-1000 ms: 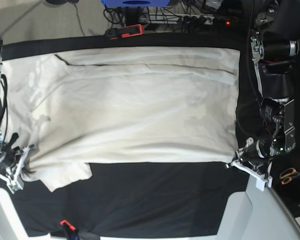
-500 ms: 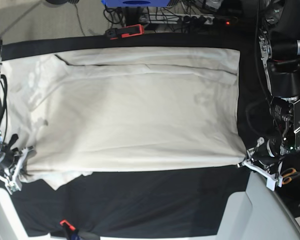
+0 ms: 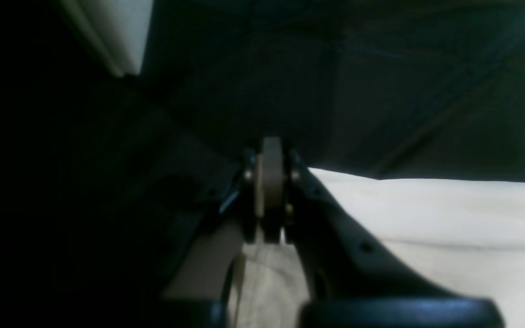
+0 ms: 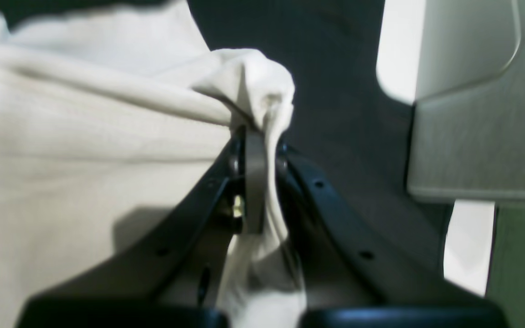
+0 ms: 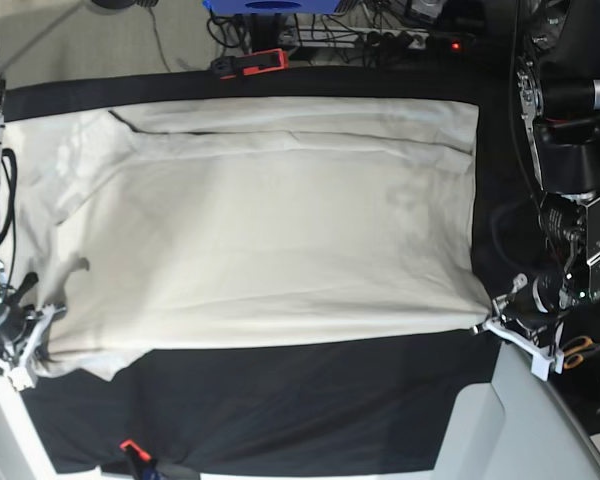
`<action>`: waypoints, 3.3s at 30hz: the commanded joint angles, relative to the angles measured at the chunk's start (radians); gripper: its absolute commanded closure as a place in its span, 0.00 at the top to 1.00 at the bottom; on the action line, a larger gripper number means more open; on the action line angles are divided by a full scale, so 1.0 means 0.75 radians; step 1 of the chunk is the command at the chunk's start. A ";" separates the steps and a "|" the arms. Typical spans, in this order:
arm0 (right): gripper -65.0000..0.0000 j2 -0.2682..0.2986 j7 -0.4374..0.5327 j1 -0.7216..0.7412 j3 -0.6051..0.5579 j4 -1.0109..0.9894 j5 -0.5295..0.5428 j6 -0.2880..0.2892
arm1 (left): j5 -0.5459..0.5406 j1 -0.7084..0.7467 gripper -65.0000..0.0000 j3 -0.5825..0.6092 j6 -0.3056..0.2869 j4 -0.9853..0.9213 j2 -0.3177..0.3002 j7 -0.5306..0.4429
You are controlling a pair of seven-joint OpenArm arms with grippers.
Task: Fold the T-shirt properly
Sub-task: 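Lift the hem side with both grippers and fold it toward the collar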
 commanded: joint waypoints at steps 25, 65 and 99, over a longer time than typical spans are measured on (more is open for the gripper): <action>0.00 -0.124 0.143 -0.038 0.782 -0.039 0.003 0.422 | -0.006 0.202 0.00 -0.011 0.000 0.296 -0.034 -0.030; 0.00 -0.126 0.000 -0.147 0.788 -0.033 -0.004 0.422 | -0.002 0.364 0.00 -0.011 0.000 0.437 -0.036 -0.024; 0.44 -0.134 -0.356 -0.112 0.790 0.018 -0.284 0.422 | -0.002 0.370 0.00 0.001 0.000 0.427 -0.032 -0.024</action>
